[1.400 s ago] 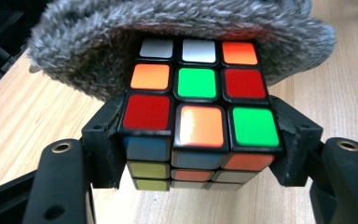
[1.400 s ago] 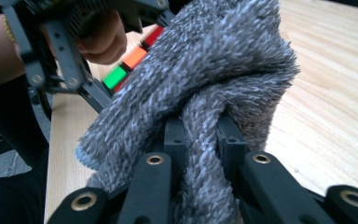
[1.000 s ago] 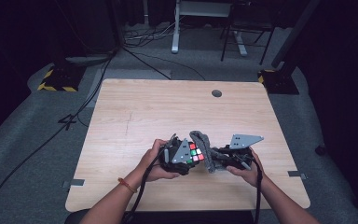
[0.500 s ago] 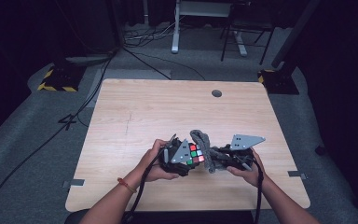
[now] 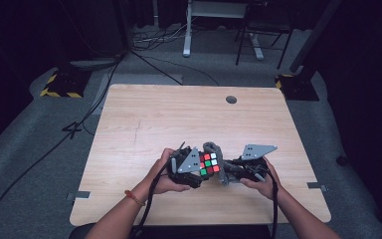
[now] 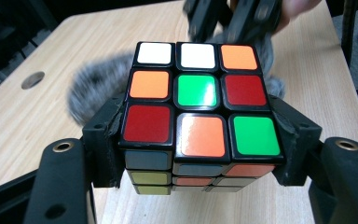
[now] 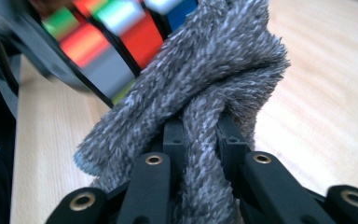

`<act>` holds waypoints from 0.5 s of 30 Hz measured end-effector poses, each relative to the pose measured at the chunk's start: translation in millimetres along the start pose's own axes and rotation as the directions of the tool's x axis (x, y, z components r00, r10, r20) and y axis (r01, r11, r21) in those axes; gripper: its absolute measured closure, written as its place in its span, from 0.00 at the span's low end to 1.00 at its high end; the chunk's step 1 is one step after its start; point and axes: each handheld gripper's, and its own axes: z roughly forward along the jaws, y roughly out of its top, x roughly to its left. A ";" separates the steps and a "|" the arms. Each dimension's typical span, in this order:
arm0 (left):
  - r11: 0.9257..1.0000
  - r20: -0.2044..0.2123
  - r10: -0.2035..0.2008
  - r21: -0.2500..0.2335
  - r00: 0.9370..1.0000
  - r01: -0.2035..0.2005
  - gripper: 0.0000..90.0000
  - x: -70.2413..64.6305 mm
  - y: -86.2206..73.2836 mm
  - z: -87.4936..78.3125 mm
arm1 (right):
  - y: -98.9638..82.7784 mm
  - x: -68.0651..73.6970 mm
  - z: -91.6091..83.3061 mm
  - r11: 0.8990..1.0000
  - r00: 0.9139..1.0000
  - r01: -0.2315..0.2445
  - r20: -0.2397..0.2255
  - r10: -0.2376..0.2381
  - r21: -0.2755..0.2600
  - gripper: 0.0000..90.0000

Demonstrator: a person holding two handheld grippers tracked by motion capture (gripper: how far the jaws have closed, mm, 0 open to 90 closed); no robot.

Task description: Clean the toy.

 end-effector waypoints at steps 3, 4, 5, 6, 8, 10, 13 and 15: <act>0.999 -0.021 0.025 0.040 0.999 -0.024 0.37 -2.4 -1.5 5.4 | 8.8 8.8 -8.7 0.998 0.999 0.040 0.019 -0.040 -0.042 0.87; 0.999 -0.016 0.020 0.041 1.000 -0.019 0.37 -2.4 -1.7 6.3 | 10.6 11.8 -10.2 0.997 0.998 0.052 0.028 -0.051 -0.051 0.87; 0.999 -0.020 0.022 0.048 1.000 -0.021 0.37 -2.2 -1.5 6.9 | 11.5 13.5 -11.0 0.997 0.998 0.053 0.029 -0.051 -0.059 0.87; 0.998 -0.028 0.026 0.057 0.999 -0.024 0.37 -2.5 -1.4 8.0 | 12.3 14.8 -11.4 0.996 0.998 0.059 0.034 -0.057 -0.064 0.87; 0.996 -0.042 0.036 0.081 0.998 -0.033 0.37 -3.9 -1.0 11.0 | 15.0 17.6 -11.7 0.995 0.997 0.072 0.037 -0.070 -0.070 0.87; 0.995 -0.051 0.039 0.098 0.998 -0.034 0.37 -5.0 -1.4 13.3 | 18.8 21.4 -10.7 0.994 0.995 0.088 0.045 -0.085 -0.069 0.87; 0.993 -0.039 0.037 0.112 0.999 -0.033 0.37 -3.7 -2.9 17.3 | 21.0 23.7 -9.8 0.992 0.994 0.100 0.041 -0.097 -0.071 0.87; 0.995 -0.037 0.027 0.094 0.999 -0.023 0.37 -1.0 -3.9 16.8 | 21.6 22.4 -9.7 0.992 0.993 0.111 0.055 -0.108 -0.062 0.87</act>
